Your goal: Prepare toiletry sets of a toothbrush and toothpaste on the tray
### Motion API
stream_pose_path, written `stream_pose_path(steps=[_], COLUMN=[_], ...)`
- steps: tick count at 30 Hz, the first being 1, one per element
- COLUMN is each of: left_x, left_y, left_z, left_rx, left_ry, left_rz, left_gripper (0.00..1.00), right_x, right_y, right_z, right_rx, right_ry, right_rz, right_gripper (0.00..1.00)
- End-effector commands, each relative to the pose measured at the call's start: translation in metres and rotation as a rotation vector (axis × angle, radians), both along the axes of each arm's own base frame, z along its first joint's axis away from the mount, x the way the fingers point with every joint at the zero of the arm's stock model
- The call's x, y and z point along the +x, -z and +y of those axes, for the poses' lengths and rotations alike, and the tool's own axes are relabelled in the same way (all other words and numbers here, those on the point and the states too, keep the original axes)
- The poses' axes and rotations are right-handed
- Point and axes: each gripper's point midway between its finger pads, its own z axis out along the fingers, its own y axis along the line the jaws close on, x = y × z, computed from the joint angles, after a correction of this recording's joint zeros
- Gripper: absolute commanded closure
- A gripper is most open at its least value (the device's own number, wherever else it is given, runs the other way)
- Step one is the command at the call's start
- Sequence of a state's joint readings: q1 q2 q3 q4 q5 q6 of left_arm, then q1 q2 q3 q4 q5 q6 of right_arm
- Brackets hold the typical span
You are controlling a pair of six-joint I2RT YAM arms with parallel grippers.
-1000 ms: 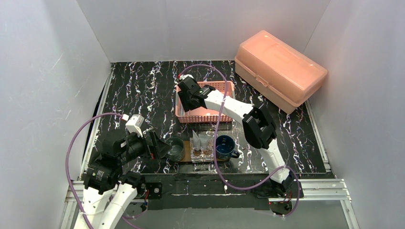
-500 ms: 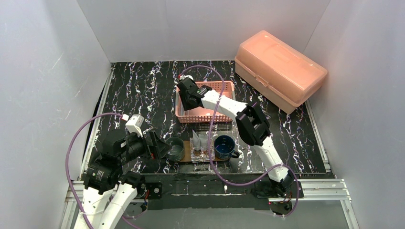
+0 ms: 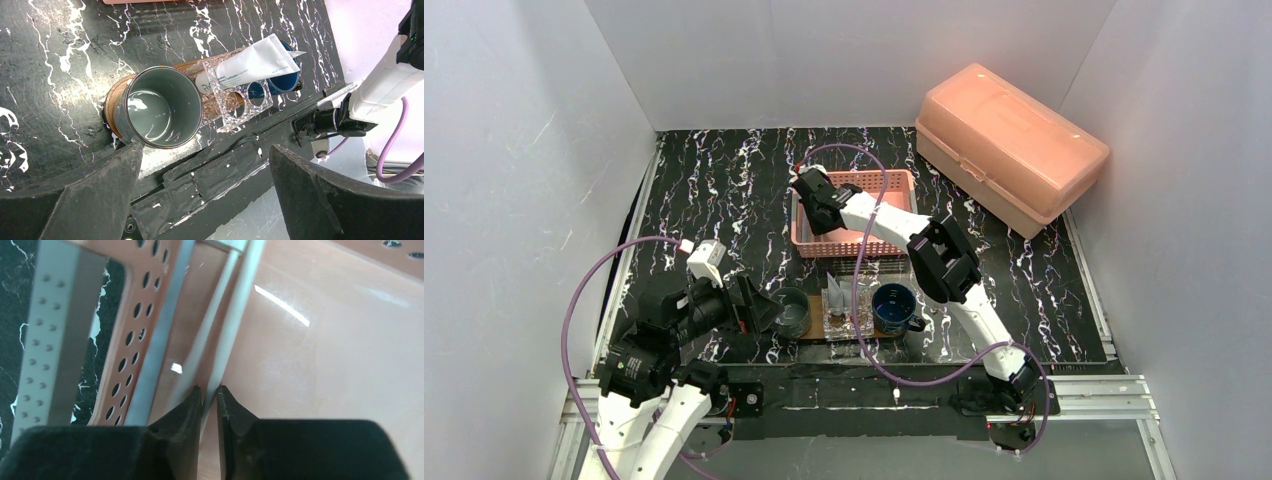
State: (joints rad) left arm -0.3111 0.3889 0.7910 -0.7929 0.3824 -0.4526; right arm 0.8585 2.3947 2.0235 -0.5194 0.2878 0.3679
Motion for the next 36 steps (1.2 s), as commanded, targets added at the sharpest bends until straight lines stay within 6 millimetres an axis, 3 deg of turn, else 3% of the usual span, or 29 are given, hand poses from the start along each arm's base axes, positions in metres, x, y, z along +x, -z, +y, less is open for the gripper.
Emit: stream_pose_path(steps=[1, 8, 13, 36], left_x=[-0.001, -0.001, 0.000, 0.000], left_y=[0.002, 0.003, 0.003, 0.003], left_z=[-0.002, -0.002, -0.002, -0.002], left_rx=[0.001, 0.002, 0.003, 0.004], left_ry=[0.022, 0.023, 0.023, 0.022], left_rz=[-0.003, 0.001, 0.004, 0.005], left_gripper=[0.02, 0.02, 0.02, 0.02], right_x=[0.004, 0.003, 0.003, 0.019], right_y=[0.006, 0.007, 0.001, -0.105], right_z=[-0.003, -0.011, -0.018, -0.036], right_rx=[0.004, -0.002, -0.004, 0.084], right_ry=[0.003, 0.005, 0.013, 0.068], right_rz=[0.007, 0.012, 0.001, -0.225], right_gripper=[0.82, 0.97, 0.99, 0.99])
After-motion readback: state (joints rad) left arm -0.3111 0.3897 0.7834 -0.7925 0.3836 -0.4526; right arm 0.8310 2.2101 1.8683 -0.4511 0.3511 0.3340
